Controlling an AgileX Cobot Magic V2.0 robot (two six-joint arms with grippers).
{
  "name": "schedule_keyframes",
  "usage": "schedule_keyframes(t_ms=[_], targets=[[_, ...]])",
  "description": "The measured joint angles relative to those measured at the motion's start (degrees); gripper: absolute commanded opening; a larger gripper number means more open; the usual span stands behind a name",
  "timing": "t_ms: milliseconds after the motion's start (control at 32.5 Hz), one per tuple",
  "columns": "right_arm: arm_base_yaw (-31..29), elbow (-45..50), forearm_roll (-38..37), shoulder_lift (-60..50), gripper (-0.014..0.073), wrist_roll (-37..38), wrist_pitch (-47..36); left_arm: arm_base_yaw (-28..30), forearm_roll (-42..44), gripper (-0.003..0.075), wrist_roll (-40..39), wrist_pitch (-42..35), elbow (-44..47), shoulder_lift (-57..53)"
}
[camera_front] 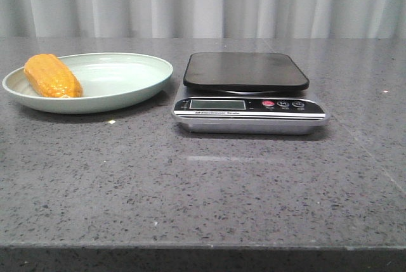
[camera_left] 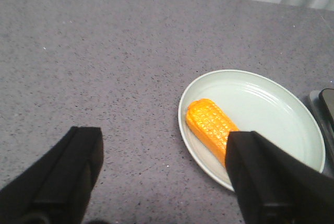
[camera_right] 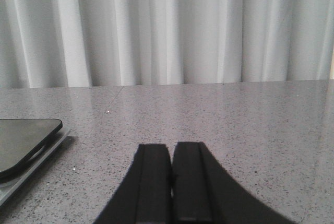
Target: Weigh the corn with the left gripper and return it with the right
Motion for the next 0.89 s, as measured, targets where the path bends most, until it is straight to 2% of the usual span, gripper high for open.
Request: schedule_keyframes(t_ms=[123,276,553,707,891], targets=[[0.0,0.0,0.0,0.0,0.0150,0.0,0.0,-0.6,-3.1,0.0587,0.0,1.4,-4.5,7.2],[0.0,0.0,0.0,0.0,0.0150,0.0,0.0,-4.2,-4.9,0.0587,-1.1,3.1,-9.3,16.3],[0.0,0.0,0.0,0.0,0.0150,0.0,0.0,-10.8,-4.8,0.0584,-9.8,9.0,-17.7,34.2],[0.0,0.0,0.0,0.0,0.0150,0.0,0.0,-12.4,-4.6,0.0584,-12.9,12.7,-20.9,39.4],[0.0,0.0,0.0,0.0,0.0150,0.0,0.0,-13.4,-4.6,0.0584,-16.0,13.3,-21.8,40.5]])
